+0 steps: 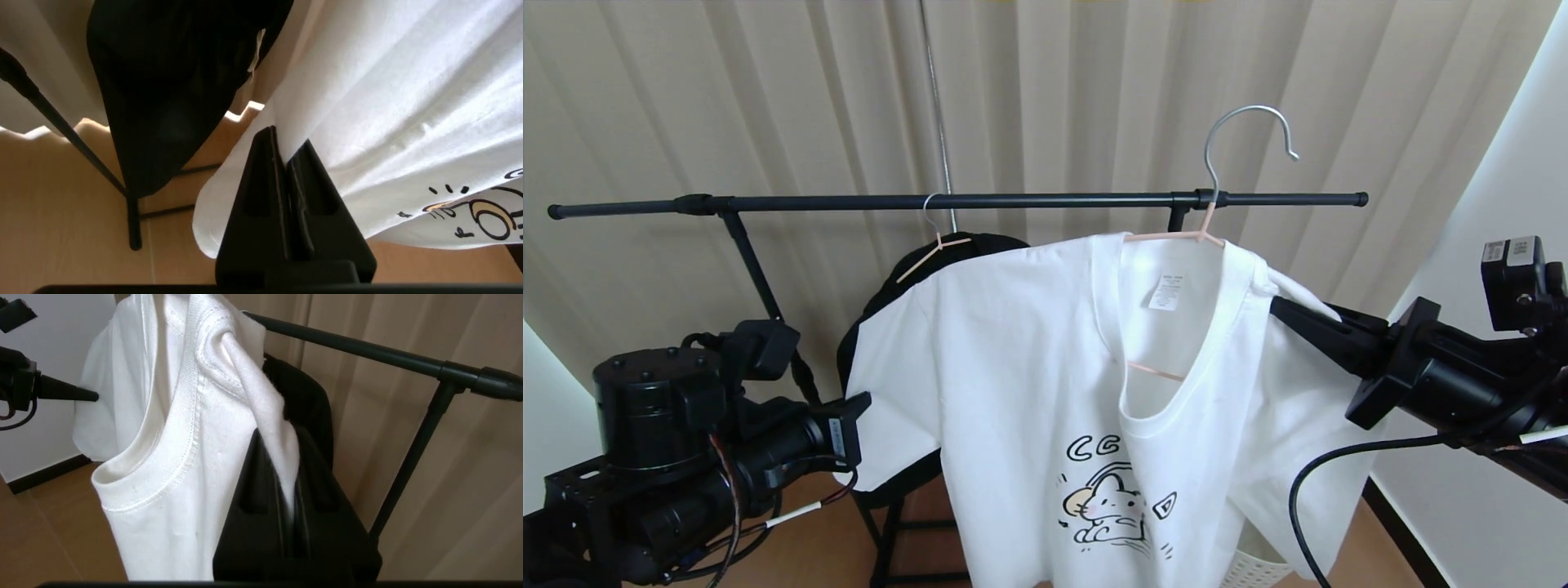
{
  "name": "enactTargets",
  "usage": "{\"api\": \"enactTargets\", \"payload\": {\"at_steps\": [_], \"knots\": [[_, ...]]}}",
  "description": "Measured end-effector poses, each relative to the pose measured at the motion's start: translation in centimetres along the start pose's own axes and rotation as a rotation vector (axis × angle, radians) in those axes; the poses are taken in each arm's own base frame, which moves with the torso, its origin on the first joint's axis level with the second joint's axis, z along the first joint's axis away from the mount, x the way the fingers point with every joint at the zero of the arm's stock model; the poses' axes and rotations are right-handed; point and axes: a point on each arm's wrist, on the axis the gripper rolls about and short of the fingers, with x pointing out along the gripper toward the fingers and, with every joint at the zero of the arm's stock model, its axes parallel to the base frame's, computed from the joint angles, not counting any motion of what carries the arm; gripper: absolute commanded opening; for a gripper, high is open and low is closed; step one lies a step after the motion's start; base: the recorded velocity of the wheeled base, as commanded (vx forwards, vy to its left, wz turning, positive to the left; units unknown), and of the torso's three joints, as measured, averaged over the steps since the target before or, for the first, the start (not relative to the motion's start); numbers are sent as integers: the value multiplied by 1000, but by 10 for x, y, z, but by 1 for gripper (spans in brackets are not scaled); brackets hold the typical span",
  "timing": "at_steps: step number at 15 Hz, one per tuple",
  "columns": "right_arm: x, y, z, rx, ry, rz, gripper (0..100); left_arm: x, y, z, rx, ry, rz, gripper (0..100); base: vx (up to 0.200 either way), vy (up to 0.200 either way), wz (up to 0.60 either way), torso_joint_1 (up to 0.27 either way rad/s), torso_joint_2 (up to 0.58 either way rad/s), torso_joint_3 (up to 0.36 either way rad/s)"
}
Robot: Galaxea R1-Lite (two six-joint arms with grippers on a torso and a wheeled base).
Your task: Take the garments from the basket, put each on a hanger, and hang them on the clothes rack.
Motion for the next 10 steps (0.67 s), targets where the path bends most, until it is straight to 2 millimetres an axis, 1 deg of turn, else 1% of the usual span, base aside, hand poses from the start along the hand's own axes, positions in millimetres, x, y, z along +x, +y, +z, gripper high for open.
{"api": "enactTargets", "payload": {"at_steps": [6,7,10], "knots": [[0,0,0,-1,1,0,0,-3,1,-2,-2,-5,-2,0,0,0,0,0,0,0],[0,0,0,-1,2,0,0,-3,0,-2,-1,-6,-3,100,0,0,0,0,0,0],[-1,0,-1,-1,3,-1,0,-5,0,-1,-1,-13,-9,100,0,0,0,0,0,0]]}}
